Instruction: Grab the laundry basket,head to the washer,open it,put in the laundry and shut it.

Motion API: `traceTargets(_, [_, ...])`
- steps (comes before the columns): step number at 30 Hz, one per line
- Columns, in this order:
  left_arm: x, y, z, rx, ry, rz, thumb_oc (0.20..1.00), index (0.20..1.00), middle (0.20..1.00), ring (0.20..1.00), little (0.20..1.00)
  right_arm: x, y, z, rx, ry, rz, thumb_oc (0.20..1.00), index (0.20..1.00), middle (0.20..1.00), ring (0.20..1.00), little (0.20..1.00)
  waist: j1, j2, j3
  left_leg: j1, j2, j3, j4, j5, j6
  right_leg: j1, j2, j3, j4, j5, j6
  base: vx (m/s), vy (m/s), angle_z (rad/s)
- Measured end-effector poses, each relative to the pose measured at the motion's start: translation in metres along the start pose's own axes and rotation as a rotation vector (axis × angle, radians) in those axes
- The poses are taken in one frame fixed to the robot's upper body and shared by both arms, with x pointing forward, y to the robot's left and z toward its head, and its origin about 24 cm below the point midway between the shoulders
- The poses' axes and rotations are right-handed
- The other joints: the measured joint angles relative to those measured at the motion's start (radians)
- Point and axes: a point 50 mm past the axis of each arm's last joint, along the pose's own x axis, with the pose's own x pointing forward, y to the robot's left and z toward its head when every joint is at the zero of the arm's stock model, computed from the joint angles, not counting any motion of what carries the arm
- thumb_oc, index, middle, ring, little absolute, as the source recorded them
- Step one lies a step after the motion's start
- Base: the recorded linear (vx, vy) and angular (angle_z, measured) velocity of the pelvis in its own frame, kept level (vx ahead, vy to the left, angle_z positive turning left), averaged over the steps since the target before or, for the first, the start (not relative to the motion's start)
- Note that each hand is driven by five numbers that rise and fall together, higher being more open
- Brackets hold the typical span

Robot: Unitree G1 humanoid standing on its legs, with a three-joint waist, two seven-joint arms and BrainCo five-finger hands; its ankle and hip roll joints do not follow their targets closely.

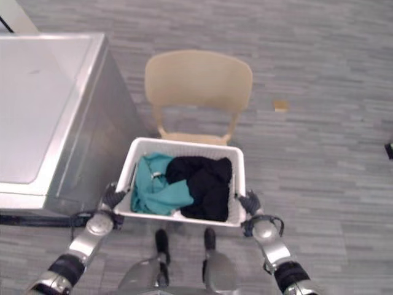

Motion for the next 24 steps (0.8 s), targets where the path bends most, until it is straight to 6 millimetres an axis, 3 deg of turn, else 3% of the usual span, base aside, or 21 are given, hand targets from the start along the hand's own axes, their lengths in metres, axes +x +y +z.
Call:
traceTargets(4, [0.018,0.006,0.027,0.009,-0.054,0.041,0.200,0.200,0.200,0.200,0.200,0.019,-0.011,0.024,-0.012,-0.045,-0.052,0.200,0.200,0.200,0.200,0.200,-0.002,0.007,0.075,-0.093,0.006,0.006,0.023,0.012,0.001,-0.114,-0.001,0.004,0.061,-0.006,0.002,-0.11,-0.025,-0.05])
traceTargets(6, [0.019,0.005,0.027,0.003,-0.051,0.055,0.200,0.200,0.200,0.200,0.200,0.020,-0.010,0.028,-0.020,-0.058,-0.067,0.200,0.200,0.200,0.200,0.200,-0.001,0.009,0.094,-0.104,0.009,-0.002,0.022,0.019,-0.007,-0.133,-0.001,0.000,0.082,-0.010,-0.004,-0.08,-0.031,0.06])
traceTargets(7, [0.018,0.003,0.027,0.001,-0.050,0.057,0.266,0.266,0.266,0.266,0.266,0.021,-0.010,0.028,-0.024,-0.057,-0.072,0.200,0.200,0.200,0.200,0.200,-0.001,0.011,0.097,-0.104,0.010,-0.007,0.021,0.021,-0.009,-0.133,0.000,-0.003,0.086,-0.012,-0.007,-0.07,-0.032,0.11])
traceTargets(8, [0.018,0.002,0.026,0.001,-0.048,0.060,0.809,0.809,0.809,0.809,0.809,0.021,-0.009,0.028,-0.030,-0.054,-0.073,0.454,0.454,0.454,0.454,0.454,-0.001,0.012,0.098,-0.103,0.011,-0.011,0.019,0.023,-0.010,-0.137,0.000,-0.007,0.094,-0.017,-0.013,-0.06,-0.030,0.11])
traceTargets(9, [0.018,0.001,0.025,-0.001,-0.043,0.064,1.000,1.000,1.000,1.000,1.000,0.022,-0.008,0.026,-0.032,-0.045,-0.074,1.000,1.000,1.000,1.000,1.000,-0.001,0.012,0.098,-0.103,0.013,-0.015,0.019,0.025,-0.011,-0.137,0.002,-0.011,0.097,-0.020,-0.018,-0.05,-0.027,0.09])
traceTargets(14, [0.016,-0.002,0.023,-0.004,-0.058,0.052,1.000,1.000,1.000,1.000,1.000,0.021,-0.003,0.016,-0.041,-0.003,-0.043,1.000,1.000,1.000,1.000,1.000,0.003,0.017,0.101,-0.102,0.015,-0.033,0.018,0.035,-0.004,-0.133,0.003,-0.030,0.112,-0.025,-0.027,-0.04,-0.032,0.09])
traceTargets(24, [0.017,0.001,0.040,-0.086,-0.140,0.041,1.000,1.000,1.000,1.000,1.000,0.021,-0.002,0.019,-0.026,-0.021,-0.012,1.000,1.000,1.000,1.000,1.000,0.015,0.017,0.100,-0.074,0.023,-0.042,0.013,0.032,-0.016,-0.102,0.008,-0.042,0.109,-0.034,-0.038,-0.01,-0.042,0.03])
